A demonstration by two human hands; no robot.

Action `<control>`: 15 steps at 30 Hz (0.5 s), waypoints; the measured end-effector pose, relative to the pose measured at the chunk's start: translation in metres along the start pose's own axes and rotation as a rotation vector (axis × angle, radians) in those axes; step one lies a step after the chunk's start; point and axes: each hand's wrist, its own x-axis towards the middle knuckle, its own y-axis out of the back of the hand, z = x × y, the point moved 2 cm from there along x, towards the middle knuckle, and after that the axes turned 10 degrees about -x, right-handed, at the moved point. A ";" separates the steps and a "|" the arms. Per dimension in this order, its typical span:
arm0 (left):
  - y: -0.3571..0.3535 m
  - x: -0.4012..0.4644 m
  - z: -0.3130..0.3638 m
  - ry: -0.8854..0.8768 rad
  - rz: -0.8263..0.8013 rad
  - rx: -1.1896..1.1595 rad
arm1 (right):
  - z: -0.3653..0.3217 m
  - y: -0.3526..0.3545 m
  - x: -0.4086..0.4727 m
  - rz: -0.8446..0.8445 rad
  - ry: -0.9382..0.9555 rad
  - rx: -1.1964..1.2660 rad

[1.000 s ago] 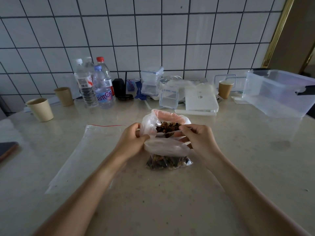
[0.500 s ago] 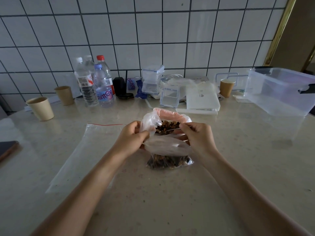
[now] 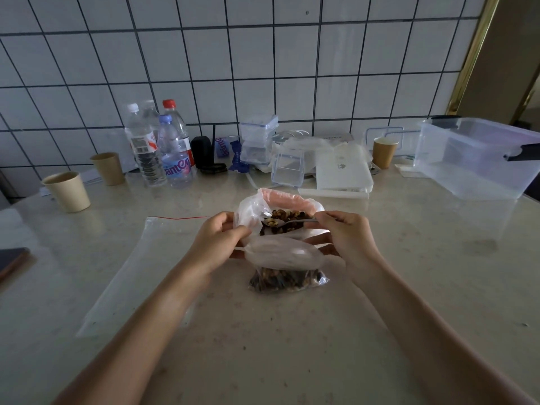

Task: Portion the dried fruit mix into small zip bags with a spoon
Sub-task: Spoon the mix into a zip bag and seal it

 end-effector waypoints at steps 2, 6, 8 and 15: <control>0.002 0.000 0.000 -0.010 0.003 -0.005 | -0.004 0.008 0.000 0.008 -0.017 0.004; 0.009 -0.001 0.001 -0.051 0.093 0.127 | -0.012 0.024 -0.005 0.023 -0.024 0.023; 0.015 -0.004 0.006 -0.130 0.183 0.280 | -0.017 0.031 -0.007 0.020 -0.009 0.025; 0.010 -0.017 0.020 -0.093 -0.096 0.513 | -0.032 0.048 -0.012 -0.110 0.049 0.005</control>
